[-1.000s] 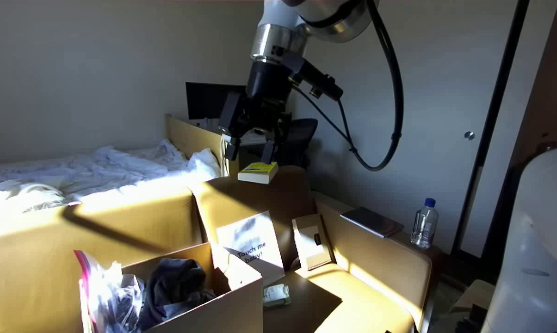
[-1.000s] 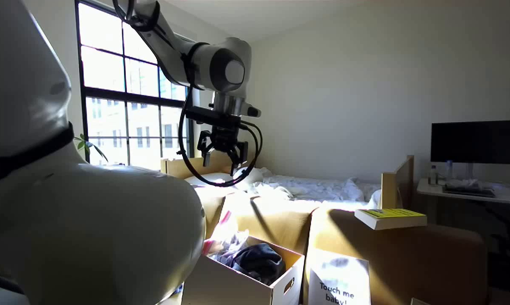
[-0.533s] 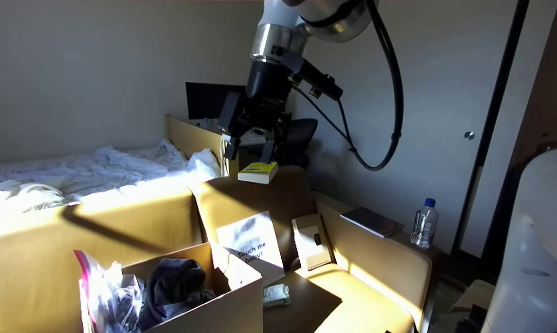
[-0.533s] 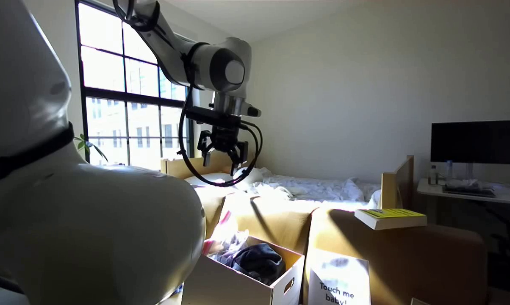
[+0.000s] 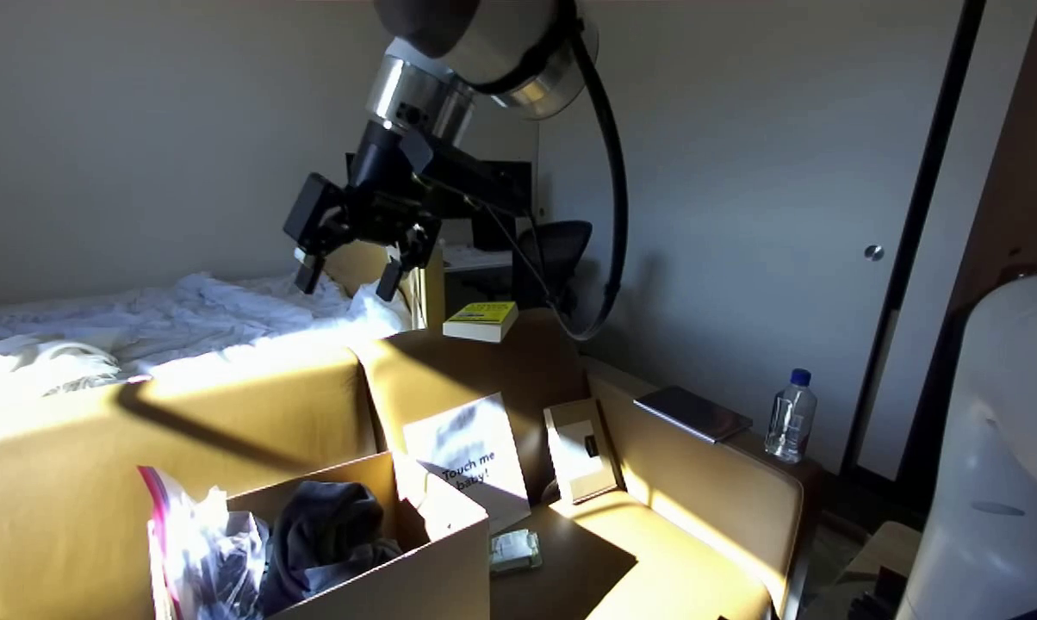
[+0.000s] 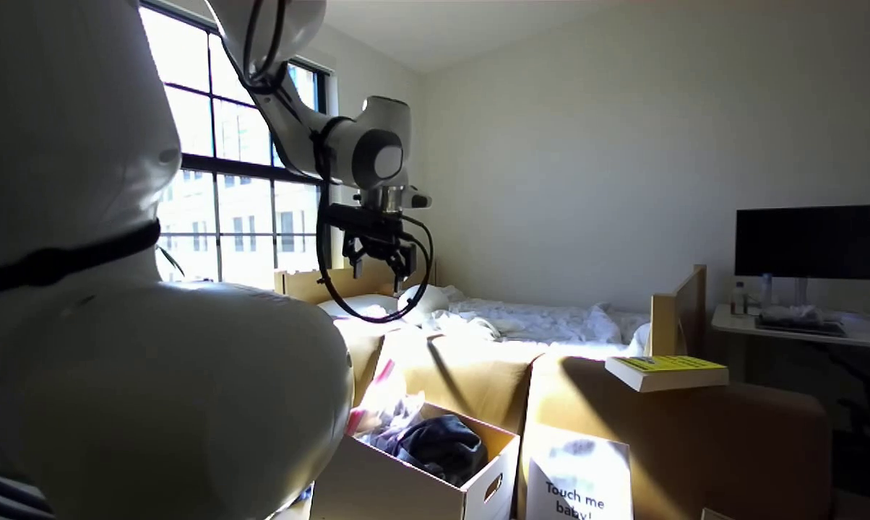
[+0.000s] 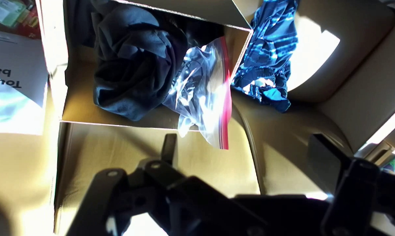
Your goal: Remove the plastic and black hoodie from the box ad place them on the right side of the sofa
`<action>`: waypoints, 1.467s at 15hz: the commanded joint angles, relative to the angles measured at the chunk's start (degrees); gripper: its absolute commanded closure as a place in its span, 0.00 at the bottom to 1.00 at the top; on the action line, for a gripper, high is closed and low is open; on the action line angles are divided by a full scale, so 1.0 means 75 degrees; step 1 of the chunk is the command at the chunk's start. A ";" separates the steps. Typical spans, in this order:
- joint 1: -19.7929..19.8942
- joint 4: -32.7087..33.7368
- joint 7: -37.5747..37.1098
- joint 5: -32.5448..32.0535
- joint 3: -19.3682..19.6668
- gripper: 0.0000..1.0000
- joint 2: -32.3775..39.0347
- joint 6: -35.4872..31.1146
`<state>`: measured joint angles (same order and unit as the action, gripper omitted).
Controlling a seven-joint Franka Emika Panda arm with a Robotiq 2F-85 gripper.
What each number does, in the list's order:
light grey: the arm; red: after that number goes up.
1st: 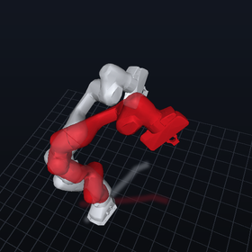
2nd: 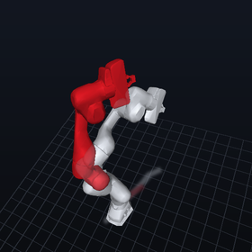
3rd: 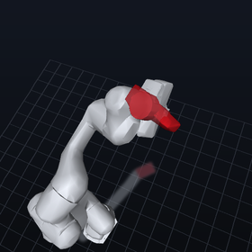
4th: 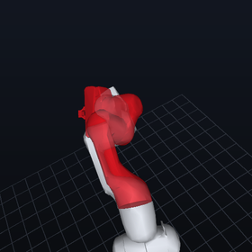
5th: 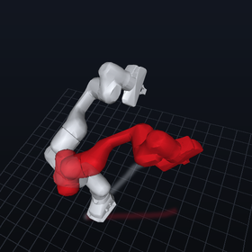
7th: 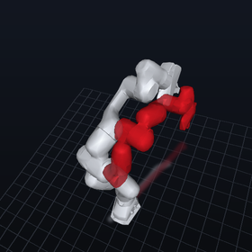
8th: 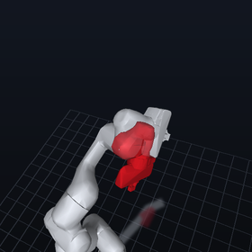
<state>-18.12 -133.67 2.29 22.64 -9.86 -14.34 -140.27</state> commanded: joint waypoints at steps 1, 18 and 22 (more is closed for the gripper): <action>0.0348 0.1237 -0.0450 -0.0207 -0.0024 0.00 0.2001 0.0272; 0.0696 0.3081 -0.0795 -0.0427 -0.0149 0.00 0.4954 -0.0086; 0.0064 0.5101 -0.3284 -0.1926 0.0704 0.00 0.6359 0.0071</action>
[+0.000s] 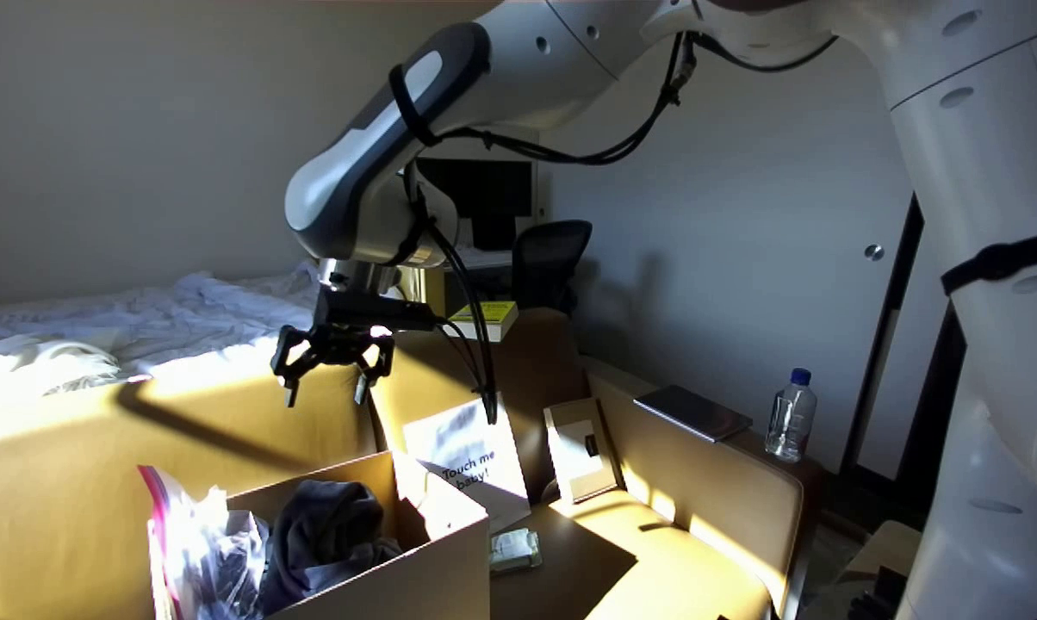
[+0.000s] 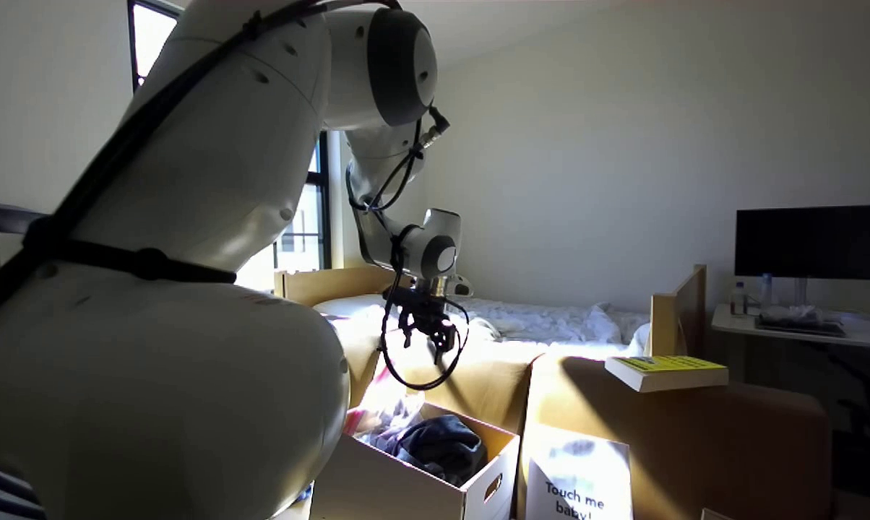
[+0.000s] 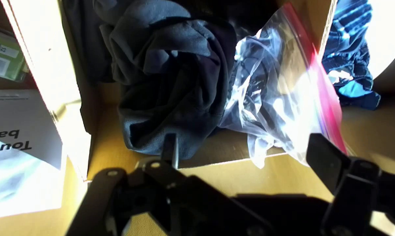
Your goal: Remove the plastic and black hoodie from the box ad place them on the right side of the sofa
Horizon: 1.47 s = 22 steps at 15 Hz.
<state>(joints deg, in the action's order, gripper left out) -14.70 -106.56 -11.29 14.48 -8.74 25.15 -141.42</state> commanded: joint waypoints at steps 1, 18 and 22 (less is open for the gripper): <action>-0.0518 0.1944 -0.1859 -0.1205 0.0785 0.00 0.1355 0.0966; -0.0322 0.9289 -0.1727 -0.0890 0.0194 0.00 0.7067 0.9283; -0.0419 1.0261 -0.1603 -0.0375 -0.0114 0.00 0.7838 0.8637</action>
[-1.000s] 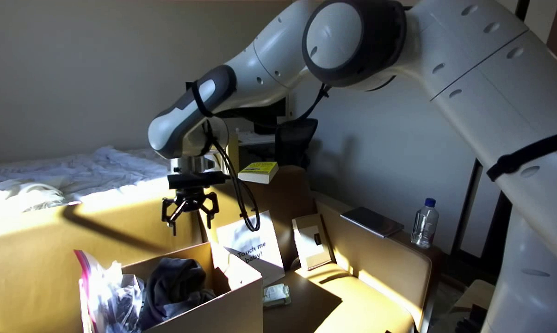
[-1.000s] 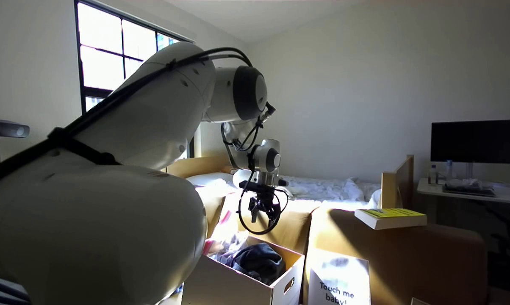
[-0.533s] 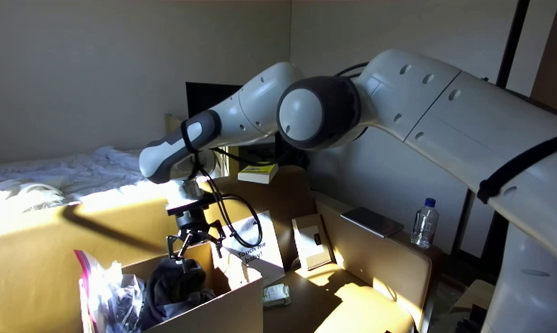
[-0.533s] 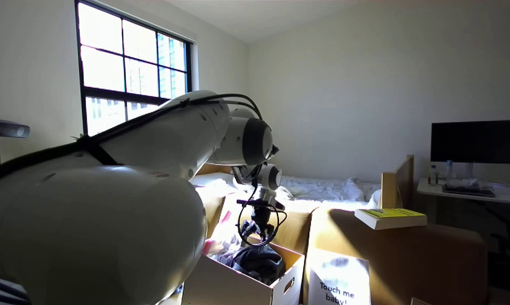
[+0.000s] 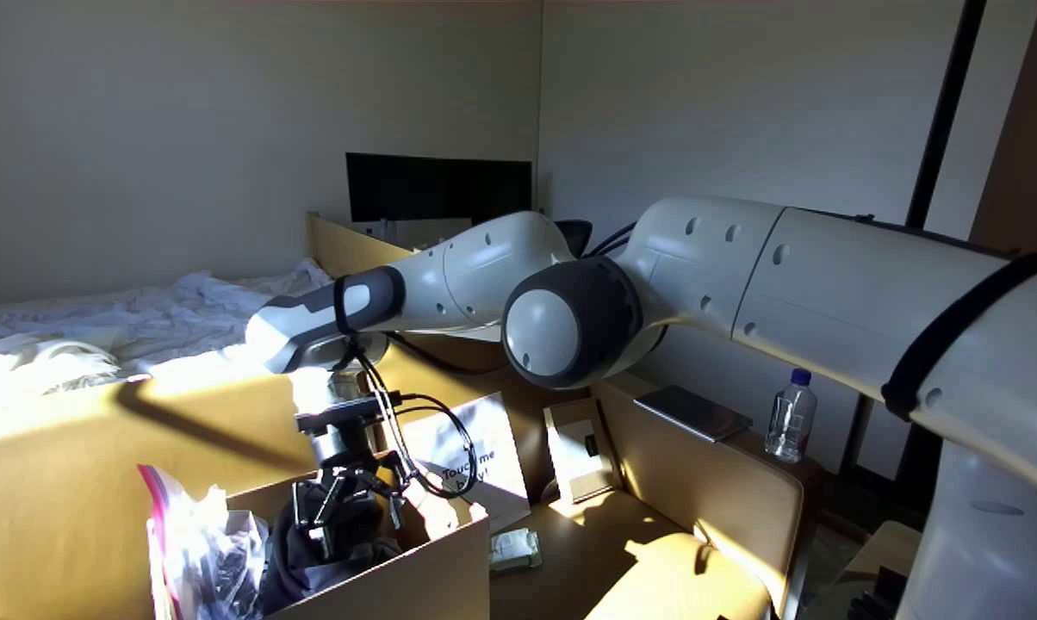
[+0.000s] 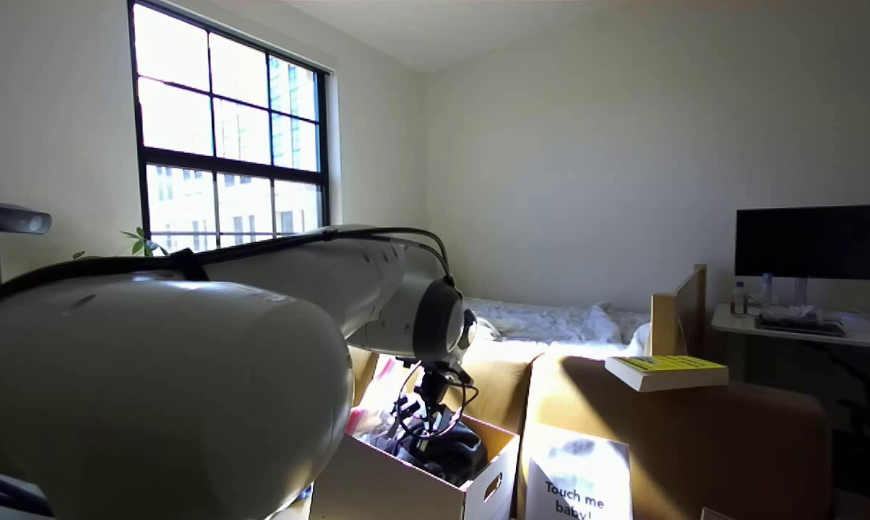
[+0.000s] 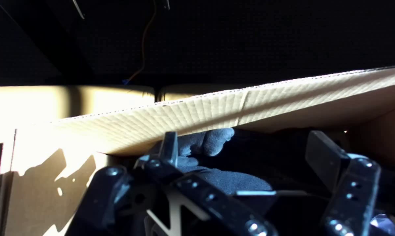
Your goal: Remove the plastic and black hoodie from the box ad place them on the right side of the sofa
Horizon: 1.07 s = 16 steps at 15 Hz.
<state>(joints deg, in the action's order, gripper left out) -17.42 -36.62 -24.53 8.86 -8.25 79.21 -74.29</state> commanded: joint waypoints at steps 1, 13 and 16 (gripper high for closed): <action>-0.0177 0.1259 0.0069 0.0356 -0.0154 0.00 0.0855 -0.0569; -0.1265 0.0719 0.0052 -0.0734 0.0757 0.00 0.0836 -0.5954; -0.1261 0.0687 -0.0429 -0.0851 0.1011 0.00 0.0836 -0.6372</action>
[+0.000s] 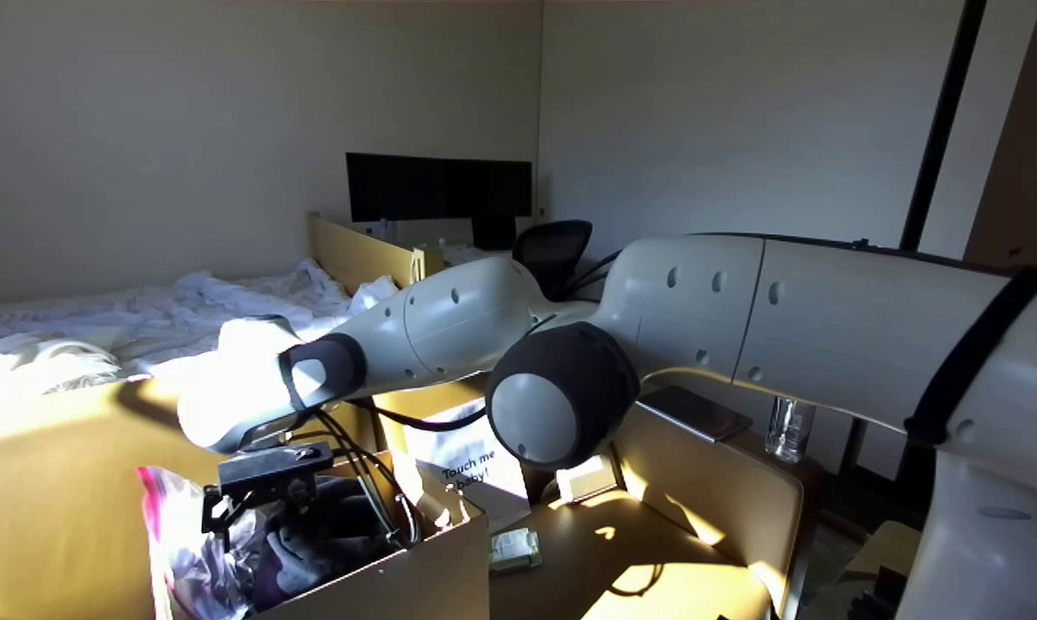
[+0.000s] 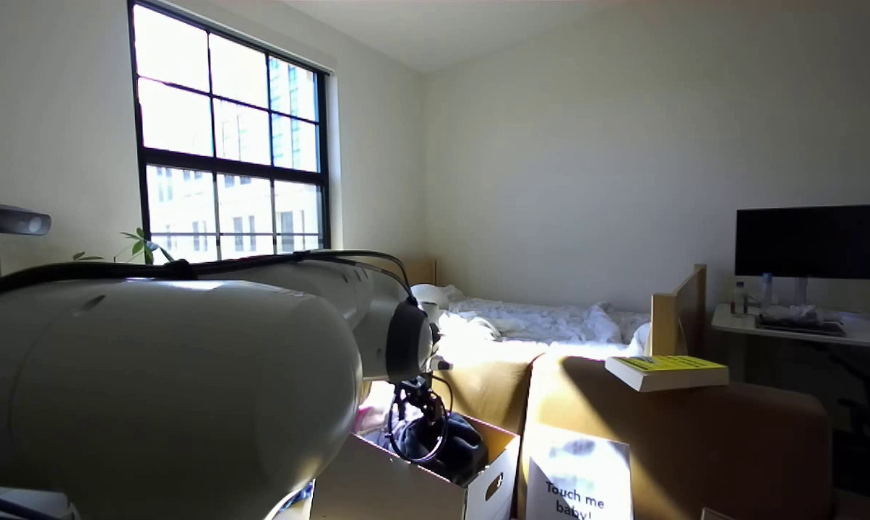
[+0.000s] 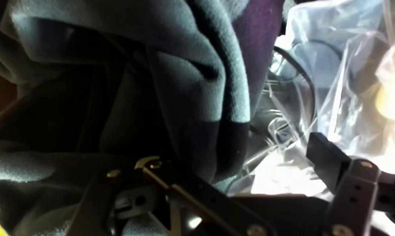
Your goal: Remove the plastic and black hoodie from the box ad place them on the right side of the sofa
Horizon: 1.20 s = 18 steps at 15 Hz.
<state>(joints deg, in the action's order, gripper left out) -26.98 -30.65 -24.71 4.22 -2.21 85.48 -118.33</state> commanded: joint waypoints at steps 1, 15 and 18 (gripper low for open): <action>0.0029 -0.0093 -0.0590 -0.0258 0.0296 0.00 0.0000 -0.0428; 0.0900 0.0054 -0.0665 -0.0011 0.0027 0.40 -0.0002 0.2220; 0.1132 0.0135 0.0492 0.0222 -0.0413 0.61 -0.0003 0.2733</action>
<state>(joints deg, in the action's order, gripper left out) -20.42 -30.30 -28.17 4.44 -2.45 85.46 -101.64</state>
